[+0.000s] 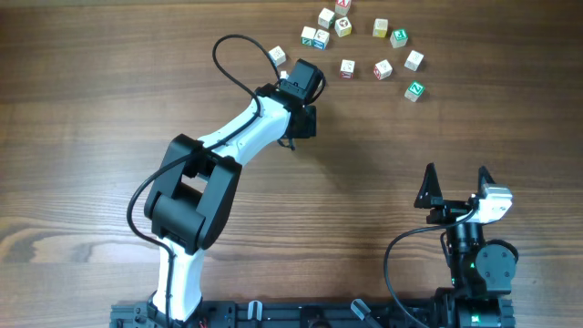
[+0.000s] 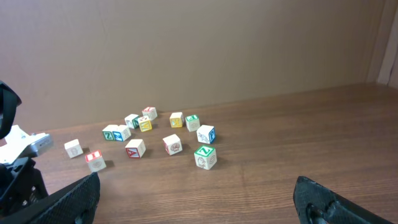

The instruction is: Form a horizontal line

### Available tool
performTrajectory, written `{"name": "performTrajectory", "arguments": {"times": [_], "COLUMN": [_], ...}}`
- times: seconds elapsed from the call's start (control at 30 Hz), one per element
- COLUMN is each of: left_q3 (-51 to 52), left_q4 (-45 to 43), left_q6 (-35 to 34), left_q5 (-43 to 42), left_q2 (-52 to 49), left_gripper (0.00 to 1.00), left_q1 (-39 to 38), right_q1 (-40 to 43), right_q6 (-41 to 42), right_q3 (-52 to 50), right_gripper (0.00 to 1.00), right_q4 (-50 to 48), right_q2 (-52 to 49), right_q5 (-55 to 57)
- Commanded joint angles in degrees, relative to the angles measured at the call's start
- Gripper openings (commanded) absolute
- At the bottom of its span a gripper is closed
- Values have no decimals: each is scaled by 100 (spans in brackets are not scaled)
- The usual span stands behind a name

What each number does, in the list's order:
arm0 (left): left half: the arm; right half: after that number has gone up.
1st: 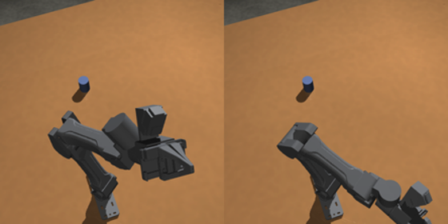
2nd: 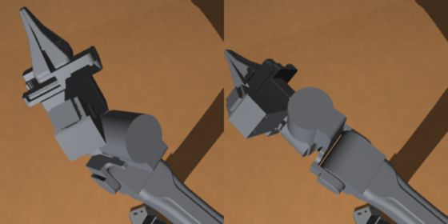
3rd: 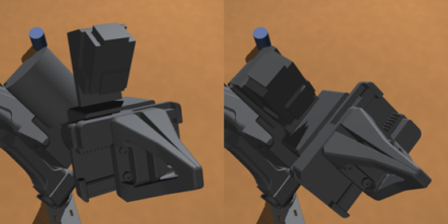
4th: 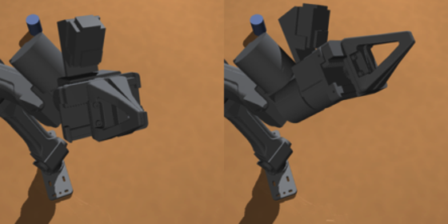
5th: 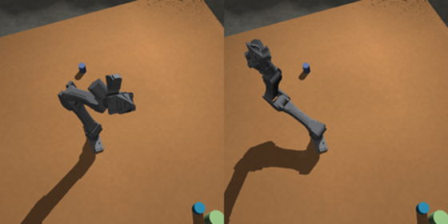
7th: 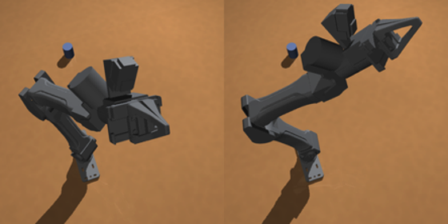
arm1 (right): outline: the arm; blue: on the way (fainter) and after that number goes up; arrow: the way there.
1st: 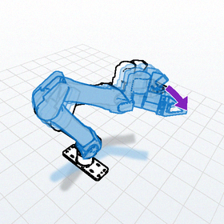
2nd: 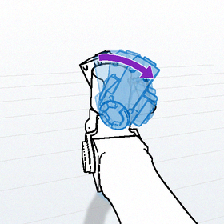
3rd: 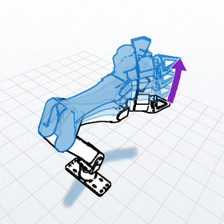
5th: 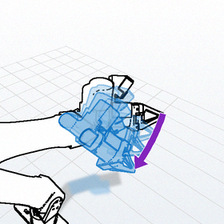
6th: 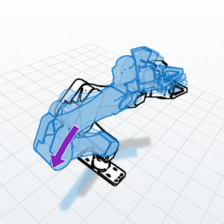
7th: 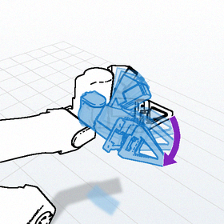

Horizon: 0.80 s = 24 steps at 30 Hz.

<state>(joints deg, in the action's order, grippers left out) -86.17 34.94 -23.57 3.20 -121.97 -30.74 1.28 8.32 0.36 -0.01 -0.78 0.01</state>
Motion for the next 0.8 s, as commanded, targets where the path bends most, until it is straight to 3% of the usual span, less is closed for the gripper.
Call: {"name": "performTrajectory", "arguments": {"times": [0.0, 0.47, 0.57, 0.77], "left_q3": [122, 85, -214, -1106], "left_q4": [-26, -136, -125, 149], "left_q6": [72, 68, 166, 264], "left_q5": [140, 140, 146, 140], "left_q2": [-61, -48, 74, 800], "left_gripper": [27, 63, 62, 84], "left_q1": [26, 33, 57, 107], "right_q1": [-15, -15, -15, -15], "right_q6": [79, 79, 81, 83], "right_q3": [-7, -7, -7, -7], "right_gripper": [99, 100, 100, 100], "right_q4": [-31, -33, -33, -31], "right_q2": [50, 50, 50, 50], "right_q5": [-50, -50, -50, -50]}}
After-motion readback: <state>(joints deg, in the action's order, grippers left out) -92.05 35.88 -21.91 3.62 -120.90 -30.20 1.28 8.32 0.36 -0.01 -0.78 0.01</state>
